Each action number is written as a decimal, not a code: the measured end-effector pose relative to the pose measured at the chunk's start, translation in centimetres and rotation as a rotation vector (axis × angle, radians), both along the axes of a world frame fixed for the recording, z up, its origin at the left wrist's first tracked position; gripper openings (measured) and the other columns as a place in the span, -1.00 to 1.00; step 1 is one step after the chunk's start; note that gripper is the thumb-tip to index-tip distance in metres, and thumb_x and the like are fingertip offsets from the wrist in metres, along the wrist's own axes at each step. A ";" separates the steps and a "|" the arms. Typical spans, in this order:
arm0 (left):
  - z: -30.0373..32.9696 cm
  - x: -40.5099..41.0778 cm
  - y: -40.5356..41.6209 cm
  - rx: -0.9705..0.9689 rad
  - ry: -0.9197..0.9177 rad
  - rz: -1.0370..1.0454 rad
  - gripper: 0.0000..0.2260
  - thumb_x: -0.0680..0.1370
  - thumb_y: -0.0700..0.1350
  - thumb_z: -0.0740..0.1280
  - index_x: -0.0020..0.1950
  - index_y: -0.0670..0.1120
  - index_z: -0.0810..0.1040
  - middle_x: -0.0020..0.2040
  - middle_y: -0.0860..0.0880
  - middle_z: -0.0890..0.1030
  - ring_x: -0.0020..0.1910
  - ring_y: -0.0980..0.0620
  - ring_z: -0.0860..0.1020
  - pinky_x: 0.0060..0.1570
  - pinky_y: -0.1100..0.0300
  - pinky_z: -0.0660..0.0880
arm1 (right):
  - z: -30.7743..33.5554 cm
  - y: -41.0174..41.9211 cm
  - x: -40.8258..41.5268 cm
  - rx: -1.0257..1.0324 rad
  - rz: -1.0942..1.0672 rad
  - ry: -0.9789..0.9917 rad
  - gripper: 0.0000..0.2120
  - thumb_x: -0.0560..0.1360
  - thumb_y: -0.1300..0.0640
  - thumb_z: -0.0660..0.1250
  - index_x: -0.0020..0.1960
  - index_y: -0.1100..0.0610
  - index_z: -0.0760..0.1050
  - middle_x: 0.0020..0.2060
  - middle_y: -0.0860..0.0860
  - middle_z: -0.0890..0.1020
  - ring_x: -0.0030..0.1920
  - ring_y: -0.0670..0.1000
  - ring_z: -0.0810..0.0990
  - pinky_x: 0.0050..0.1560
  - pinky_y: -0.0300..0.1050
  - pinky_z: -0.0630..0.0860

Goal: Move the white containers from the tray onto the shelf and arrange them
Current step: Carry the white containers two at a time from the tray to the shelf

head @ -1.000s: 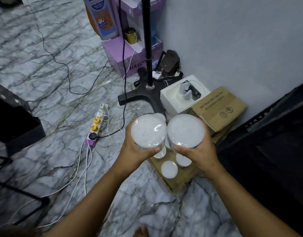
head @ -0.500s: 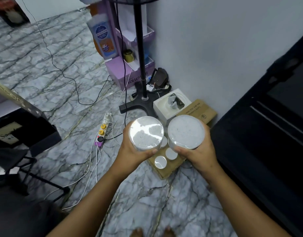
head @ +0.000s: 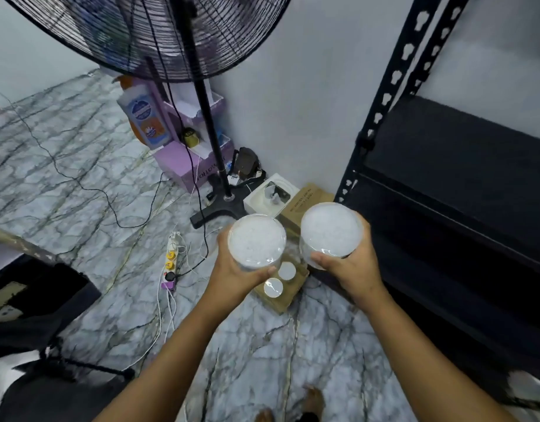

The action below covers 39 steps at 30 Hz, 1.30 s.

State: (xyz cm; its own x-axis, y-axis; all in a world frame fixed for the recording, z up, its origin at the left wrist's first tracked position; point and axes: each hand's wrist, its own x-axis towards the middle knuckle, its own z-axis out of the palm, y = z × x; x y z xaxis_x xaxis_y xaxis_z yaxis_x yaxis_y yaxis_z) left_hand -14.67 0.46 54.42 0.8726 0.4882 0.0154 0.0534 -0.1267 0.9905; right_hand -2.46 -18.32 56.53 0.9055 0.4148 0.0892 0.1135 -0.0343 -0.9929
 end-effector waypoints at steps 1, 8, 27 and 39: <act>0.6 -0.1 -0.4 -0.005 -0.004 -0.014 -0.20 0.22 -0.01 0.61 0.30 0.27 0.22 0.11 0.48 0.42 0.15 0.44 0.43 -0.06 0.56 0.42 | 0.7 -0.6 -0.4 -0.002 -0.021 -0.006 -0.15 0.07 -0.08 0.60 0.27 -0.17 0.28 0.19 -0.19 0.49 0.20 -0.20 0.50 0.04 -0.34 0.50; 4.1 1.0 -4.2 -0.009 -0.023 -0.115 -0.11 0.15 0.13 0.58 0.38 0.17 0.22 0.18 0.39 0.43 0.17 0.40 0.43 -0.03 0.51 0.44 | 4.0 -5.9 -1.8 -0.040 -0.149 -0.037 -0.18 0.06 -0.11 0.60 0.22 -0.31 0.27 0.16 -0.29 0.47 0.16 -0.29 0.48 -0.03 -0.41 0.50; 7.8 12.0 -25.8 0.019 -0.110 -0.265 -0.23 0.17 0.12 0.59 0.25 0.35 0.26 0.29 0.12 0.43 0.22 0.26 0.47 0.05 0.37 0.50 | 6.9 -28.1 4.1 -0.020 -0.297 -0.023 -0.20 0.06 -0.06 0.60 0.16 -0.39 0.27 0.15 -0.26 0.48 0.15 -0.23 0.50 -0.09 -0.29 0.55; 8.1 20.4 -36.0 0.048 -0.093 -0.395 -0.19 0.18 0.17 0.59 0.30 0.34 0.21 0.17 0.41 0.41 0.16 0.39 0.43 -0.09 0.49 0.48 | 7.2 -39.5 10.1 -0.069 -0.448 -0.054 -0.23 0.06 -0.13 0.58 0.14 -0.41 0.26 0.15 -0.29 0.44 0.09 -0.41 0.43 -0.15 -0.51 0.47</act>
State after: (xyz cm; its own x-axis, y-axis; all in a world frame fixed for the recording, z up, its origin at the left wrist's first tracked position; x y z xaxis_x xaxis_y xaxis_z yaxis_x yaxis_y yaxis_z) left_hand 5.78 -35.57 62.49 0.9867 0.1124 0.1176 -0.0981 -0.1655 0.9813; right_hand 7.63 -57.83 63.76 0.9919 -0.0097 0.1269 0.1238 -0.1579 -0.9797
